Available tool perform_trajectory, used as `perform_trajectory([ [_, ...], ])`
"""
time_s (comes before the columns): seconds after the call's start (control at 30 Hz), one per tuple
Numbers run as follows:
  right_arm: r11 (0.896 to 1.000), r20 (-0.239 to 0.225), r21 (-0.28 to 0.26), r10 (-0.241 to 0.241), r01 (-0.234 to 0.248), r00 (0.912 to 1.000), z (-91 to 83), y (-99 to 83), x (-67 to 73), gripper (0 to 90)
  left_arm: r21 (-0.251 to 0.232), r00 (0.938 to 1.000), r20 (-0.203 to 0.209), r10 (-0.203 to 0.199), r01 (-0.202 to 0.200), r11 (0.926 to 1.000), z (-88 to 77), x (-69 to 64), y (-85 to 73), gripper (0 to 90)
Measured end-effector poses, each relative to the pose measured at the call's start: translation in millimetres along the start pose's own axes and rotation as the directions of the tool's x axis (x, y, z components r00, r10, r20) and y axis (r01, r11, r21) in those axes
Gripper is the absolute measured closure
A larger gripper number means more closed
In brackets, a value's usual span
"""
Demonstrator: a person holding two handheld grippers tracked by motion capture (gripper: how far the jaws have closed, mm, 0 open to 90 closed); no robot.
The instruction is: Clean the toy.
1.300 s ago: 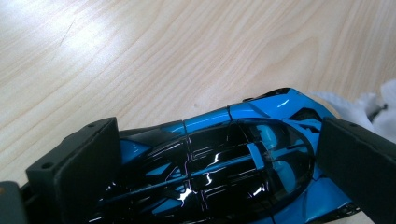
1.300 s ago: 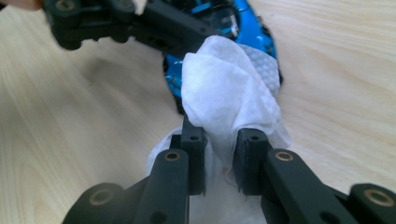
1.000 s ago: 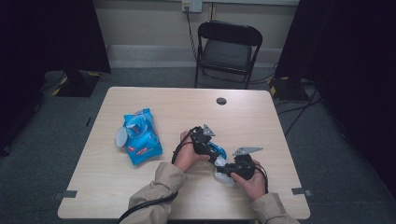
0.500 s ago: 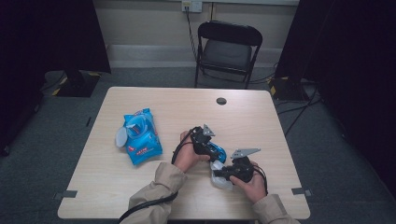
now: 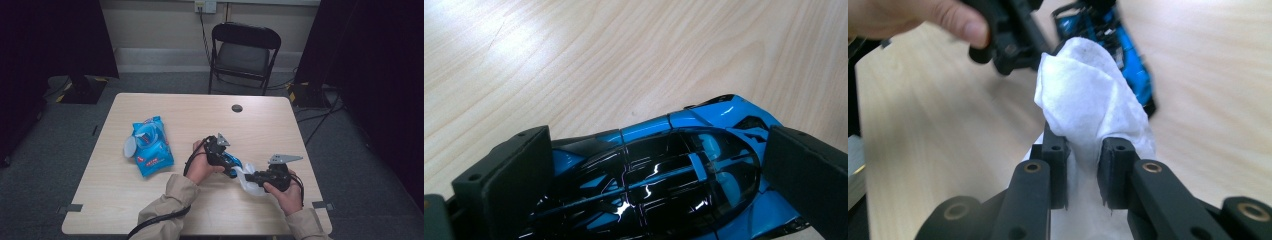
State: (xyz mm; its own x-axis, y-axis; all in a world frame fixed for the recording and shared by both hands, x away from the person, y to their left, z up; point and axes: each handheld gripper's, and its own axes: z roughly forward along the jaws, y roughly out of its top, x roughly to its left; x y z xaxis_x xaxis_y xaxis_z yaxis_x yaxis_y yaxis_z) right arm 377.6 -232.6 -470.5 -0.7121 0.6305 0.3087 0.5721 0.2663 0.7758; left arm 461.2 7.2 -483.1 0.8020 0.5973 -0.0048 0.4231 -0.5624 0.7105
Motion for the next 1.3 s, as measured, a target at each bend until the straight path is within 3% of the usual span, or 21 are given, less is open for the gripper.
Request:
perform_trajectory([
  [0.23,1.000,0.071,-0.014,0.021,-0.020,0.9973,-1.3,3.1,-13.0,77.0,-0.004,1.0000,0.001,0.001,-0.001,1.0000,-0.1,-0.1,-0.6,0.0],
  [0.4,0.998,0.120,-0.031,0.066,-0.063,0.9906,1.5,3.1,-26.9,77.0,-0.009,1.0000,-0.001,0.001,-0.001,1.0000,-0.1,-0.1,-1.2,0.0],
  [0.53,0.995,0.154,-0.039,0.092,-0.087,0.9837,5.9,5.0,-35.1,77.0,-0.004,1.0000,0.001,0.003,-0.003,1.0000,-0.1,0.1,-0.7,0.0],
  [0.77,0.995,0.199,-0.013,0.098,-0.097,0.9752,23.3,8.3,-38.7,76.9,-0.008,1.0000,0.001,0.004,-0.004,1.0000,-0.3,0.2,-1.3,0.0],
  [1.0,0.996,0.191,0.025,0.085,-0.091,0.9778,41.8,2.2,-33.7,76.9,-0.009,1.0000,0.000,0.003,-0.003,1.0000,-0.3,0.1,-1.3,0.0],
  [1.3,0.996,0.144,0.058,0.052,-0.061,0.9882,43.9,0.8,-23.0,76.9,-0.010,1.0000,-0.001,0.003,-0.003,0.9999,-0.3,0.2,-1.5,0.0],
])
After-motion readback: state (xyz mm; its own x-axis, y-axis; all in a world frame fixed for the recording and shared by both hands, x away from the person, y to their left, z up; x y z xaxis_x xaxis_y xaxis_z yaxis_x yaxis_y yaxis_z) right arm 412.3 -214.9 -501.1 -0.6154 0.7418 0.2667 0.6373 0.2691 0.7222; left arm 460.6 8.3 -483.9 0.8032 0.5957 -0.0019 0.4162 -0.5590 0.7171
